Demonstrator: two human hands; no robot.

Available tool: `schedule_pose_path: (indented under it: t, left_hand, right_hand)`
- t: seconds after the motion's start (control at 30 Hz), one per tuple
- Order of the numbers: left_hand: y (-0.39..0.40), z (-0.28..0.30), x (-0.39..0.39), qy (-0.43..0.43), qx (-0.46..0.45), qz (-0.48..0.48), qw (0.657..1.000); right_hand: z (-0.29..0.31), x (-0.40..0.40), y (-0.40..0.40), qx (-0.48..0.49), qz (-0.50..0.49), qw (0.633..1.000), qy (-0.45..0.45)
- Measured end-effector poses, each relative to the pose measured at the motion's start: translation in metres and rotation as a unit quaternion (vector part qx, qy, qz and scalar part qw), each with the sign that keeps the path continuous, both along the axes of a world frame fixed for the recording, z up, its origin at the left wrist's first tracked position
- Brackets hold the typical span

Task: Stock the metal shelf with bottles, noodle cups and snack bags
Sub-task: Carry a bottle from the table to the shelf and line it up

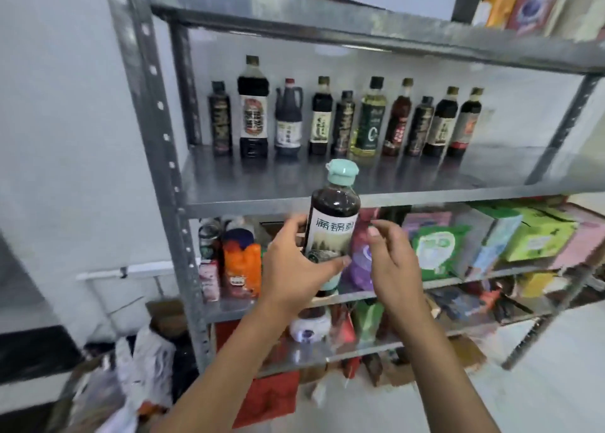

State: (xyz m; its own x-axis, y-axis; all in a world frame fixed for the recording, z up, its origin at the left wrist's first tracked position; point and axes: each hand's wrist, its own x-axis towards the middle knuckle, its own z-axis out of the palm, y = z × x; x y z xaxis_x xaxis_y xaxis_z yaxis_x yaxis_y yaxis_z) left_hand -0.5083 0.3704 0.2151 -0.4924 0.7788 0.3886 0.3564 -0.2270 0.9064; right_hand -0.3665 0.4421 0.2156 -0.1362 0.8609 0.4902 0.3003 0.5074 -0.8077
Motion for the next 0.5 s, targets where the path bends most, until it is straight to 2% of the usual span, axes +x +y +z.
schedule_pose_path:
  t: [0.17,0.33,0.5]
  left_hand:
    - [0.007,0.026,-0.071,-0.009,0.035,0.079,0.996]
    - [0.059,0.043,-0.121,-0.008,0.046,0.138,0.989]
    - [0.118,0.045,-0.160,-0.043,0.054,0.193,0.979]
  right_hand:
    - [0.013,-0.093,0.036,-0.027,0.098,0.995,0.015]
    - [0.032,-0.153,0.091,-0.016,0.131,0.991,0.008]
    - [0.034,-0.202,0.157,-0.045,0.168,0.985,-0.020]
